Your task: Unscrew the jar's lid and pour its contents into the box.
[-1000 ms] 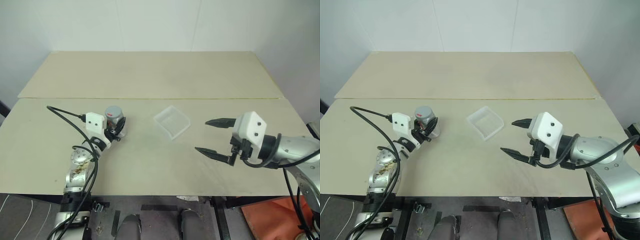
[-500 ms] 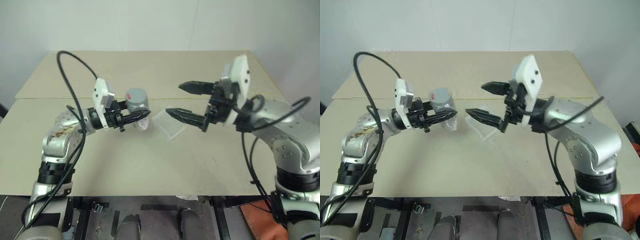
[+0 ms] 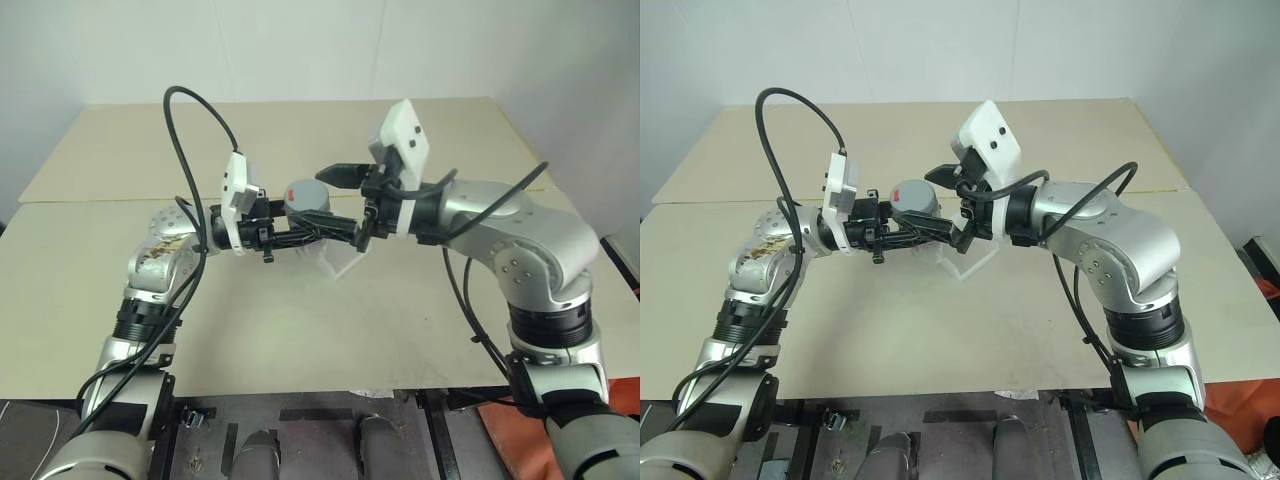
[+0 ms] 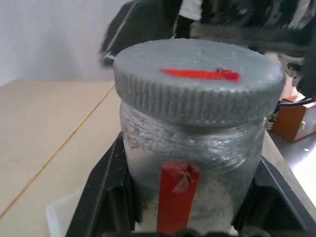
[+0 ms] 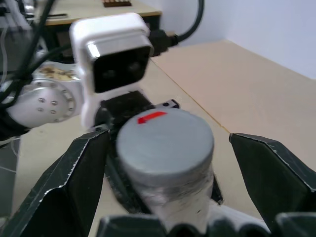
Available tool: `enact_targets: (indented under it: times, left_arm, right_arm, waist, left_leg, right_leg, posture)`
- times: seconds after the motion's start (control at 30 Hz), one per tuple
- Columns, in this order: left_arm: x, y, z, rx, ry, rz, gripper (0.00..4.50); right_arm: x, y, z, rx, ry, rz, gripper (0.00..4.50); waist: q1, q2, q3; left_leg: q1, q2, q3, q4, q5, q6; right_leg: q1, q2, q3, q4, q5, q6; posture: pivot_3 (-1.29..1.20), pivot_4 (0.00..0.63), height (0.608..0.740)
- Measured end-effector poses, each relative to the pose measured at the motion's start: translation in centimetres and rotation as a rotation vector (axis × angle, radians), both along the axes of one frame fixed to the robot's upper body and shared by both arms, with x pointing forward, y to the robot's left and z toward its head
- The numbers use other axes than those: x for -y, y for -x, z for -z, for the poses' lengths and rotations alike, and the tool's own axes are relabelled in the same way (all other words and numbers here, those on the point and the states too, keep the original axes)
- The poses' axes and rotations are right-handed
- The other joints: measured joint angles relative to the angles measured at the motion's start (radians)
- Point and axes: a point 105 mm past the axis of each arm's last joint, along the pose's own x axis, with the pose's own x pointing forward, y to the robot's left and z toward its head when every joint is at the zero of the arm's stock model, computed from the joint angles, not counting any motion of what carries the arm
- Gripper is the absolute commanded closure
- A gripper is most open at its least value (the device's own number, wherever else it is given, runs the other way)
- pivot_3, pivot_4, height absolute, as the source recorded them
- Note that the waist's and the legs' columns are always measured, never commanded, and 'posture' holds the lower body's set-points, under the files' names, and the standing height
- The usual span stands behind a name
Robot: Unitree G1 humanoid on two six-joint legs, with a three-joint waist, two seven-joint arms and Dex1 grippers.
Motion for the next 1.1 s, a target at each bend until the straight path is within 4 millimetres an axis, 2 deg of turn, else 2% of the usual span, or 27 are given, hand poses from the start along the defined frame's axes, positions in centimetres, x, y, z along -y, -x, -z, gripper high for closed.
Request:
enact_targets:
  times: [0.1,0.2,0.33,0.53,0.63,0.77,0.87,1.03,1.1]
  left_arm:
    - [0.0,0.0,0.0,0.001,-0.002,0.001,2.58]
    - [-0.1,-0.1,0.1,0.004,-0.012,-0.007,2.58]
    - [0.0,-0.1,-0.1,0.012,-0.02,-0.008,2.58]
    - [-0.1,0.4,-0.1,0.002,-0.026,0.04,2.58]
    - [-0.5,1.7,-0.3,-0.016,-0.042,0.145,2.58]
    - [-0.7,4.3,-0.8,-0.012,-0.122,0.306,2.58]
    - [-0.6,5.0,-0.7,-0.02,-0.137,0.345,2.58]
    - [-1.0,4.9,-0.3,-0.053,-0.135,0.321,2.58]
    - [-1.1,4.8,-0.1,-0.058,-0.136,0.312,2.58]
  right_arm:
    - [-0.3,-0.3,-0.1,0.003,-0.009,0.019,0.0]
    - [-0.5,-0.3,-0.2,0.002,-0.014,0.016,0.57]
    - [-0.7,0.0,-0.1,-0.006,-0.006,-0.024,1.75]
    - [-0.7,0.2,0.1,-0.005,-0.005,-0.146,1.75]
    - [-0.9,0.9,0.0,0.021,0.004,-0.328,1.75]
    - [-1.2,2.4,-0.2,0.058,0.042,-0.655,1.75]
    - [-1.4,2.5,-0.2,0.074,0.066,-0.795,1.75]
    - [-2.0,1.7,0.3,0.071,0.051,-0.861,1.75]
    - [-2.1,1.5,0.5,0.086,0.055,-0.856,1.03]
  waist:
    - [0.002,0.0,0.0]
    - [0.004,0.0,0.0]
    - [0.005,0.0,0.0]
    - [0.003,0.0,0.0]
    - [-0.001,0.001,0.0]
    - [-0.017,0.001,0.001]
    - [-0.021,0.001,0.001]
    - [-0.027,0.002,0.001]
    - [-0.026,0.002,0.001]
  left_leg:
    - [0.0,0.0,0.0,0.0,0.0,0.0]
    - [0.0,0.0,0.0,0.0,0.0,0.0]
    - [0.0,0.0,0.0,0.0,0.0,0.0]
    - [0.0,0.0,0.0,0.0,0.0,0.0]
    - [0.0,0.0,0.0,0.0,0.0,0.0]
    - [0.0,0.0,0.0,0.0,0.0,0.0]
    - [0.0,0.0,-0.001,0.0,0.0,0.0]
    - [0.0,0.0,-0.001,0.0,0.001,-0.002]
    - [0.0,0.0,-0.001,0.0,0.002,-0.003]
  right_leg:
    - [0.0,0.0,0.0,0.0,0.0,0.0]
    - [0.0,0.0,0.0,0.0,0.0,0.0]
    - [0.0,0.0,0.0,0.0,0.0,0.0]
    - [0.0,0.0,0.0,0.0,0.0,0.0]
    - [0.0,0.0,0.0,0.0,0.0,0.0]
    - [0.001,0.0,0.0,0.0,0.0,0.0]
    - [0.001,0.0,0.0,0.0,0.0,0.0]
    - [0.0,0.001,0.0,0.002,0.0,0.0]
    - [0.0,0.001,0.0,0.002,0.0,0.0]
  posture:
    - [0.0,0.15,0.74]
    - [0.0,0.15,0.74]
    - [0.0,0.15,0.74]
    - [0.0,0.15,0.74]
    - [0.0,0.15,0.74]
    - [0.0,0.15,0.74]
    - [0.0,0.15,0.74]
    - [0.0,0.15,0.74]
    - [0.0,0.15,0.74]
